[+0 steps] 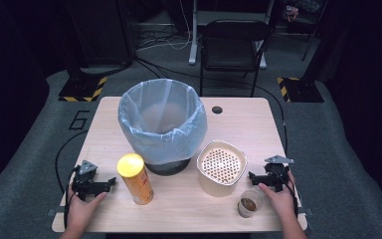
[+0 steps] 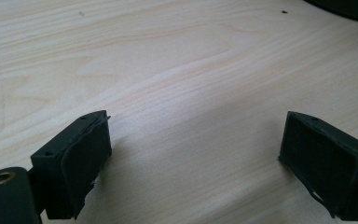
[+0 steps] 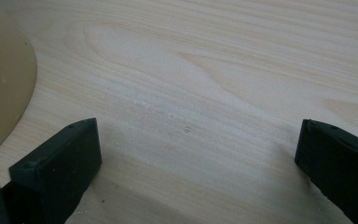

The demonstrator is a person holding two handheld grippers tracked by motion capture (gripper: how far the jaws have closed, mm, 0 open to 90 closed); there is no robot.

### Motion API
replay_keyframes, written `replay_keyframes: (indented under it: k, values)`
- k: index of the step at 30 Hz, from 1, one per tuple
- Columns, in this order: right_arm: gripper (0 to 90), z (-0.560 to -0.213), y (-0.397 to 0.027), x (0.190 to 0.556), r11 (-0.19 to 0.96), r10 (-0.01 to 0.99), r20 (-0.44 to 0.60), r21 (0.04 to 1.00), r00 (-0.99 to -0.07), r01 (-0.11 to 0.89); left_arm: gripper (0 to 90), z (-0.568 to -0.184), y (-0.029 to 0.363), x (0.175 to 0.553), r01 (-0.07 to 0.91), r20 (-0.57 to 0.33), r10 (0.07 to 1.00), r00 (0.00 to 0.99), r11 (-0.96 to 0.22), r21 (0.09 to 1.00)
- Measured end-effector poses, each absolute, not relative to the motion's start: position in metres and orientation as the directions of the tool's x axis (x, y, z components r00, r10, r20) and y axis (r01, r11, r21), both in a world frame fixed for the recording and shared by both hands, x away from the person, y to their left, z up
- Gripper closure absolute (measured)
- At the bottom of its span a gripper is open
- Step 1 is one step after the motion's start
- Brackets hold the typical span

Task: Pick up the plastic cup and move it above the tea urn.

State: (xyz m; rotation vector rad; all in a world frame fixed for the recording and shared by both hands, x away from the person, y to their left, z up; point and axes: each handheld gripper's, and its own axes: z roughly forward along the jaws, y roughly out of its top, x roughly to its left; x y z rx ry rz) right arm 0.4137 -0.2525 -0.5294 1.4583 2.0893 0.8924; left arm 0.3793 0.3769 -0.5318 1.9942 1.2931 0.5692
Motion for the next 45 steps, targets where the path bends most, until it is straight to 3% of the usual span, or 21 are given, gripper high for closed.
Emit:
replay_keyframes:
  k: [25,28,31,45]
  values:
    - [0.0,-0.529,-0.253,0.414,0.236,0.937,0.009,0.719,-0.348,0.654,6.8,-0.531,0.377,0.376,0.617,-0.009,0.895,0.445,-0.300,0.728]
    - [5.8,-0.529,-0.254,0.412,0.238,0.936,0.007,0.725,-0.353,0.647,6.9,-0.531,0.376,0.376,0.618,-0.009,0.897,0.442,-0.298,0.728]
    - [18.0,-0.526,-0.255,0.409,0.230,0.938,0.008,0.735,-0.347,0.638,6.9,-0.531,0.376,0.376,0.619,-0.009,0.897,0.441,-0.297,0.727]
    - [26.5,-0.504,-0.258,0.397,0.214,0.932,0.047,0.729,-0.360,0.650,6.9,-0.531,0.376,0.376,0.619,-0.009,0.898,0.441,-0.297,0.727]
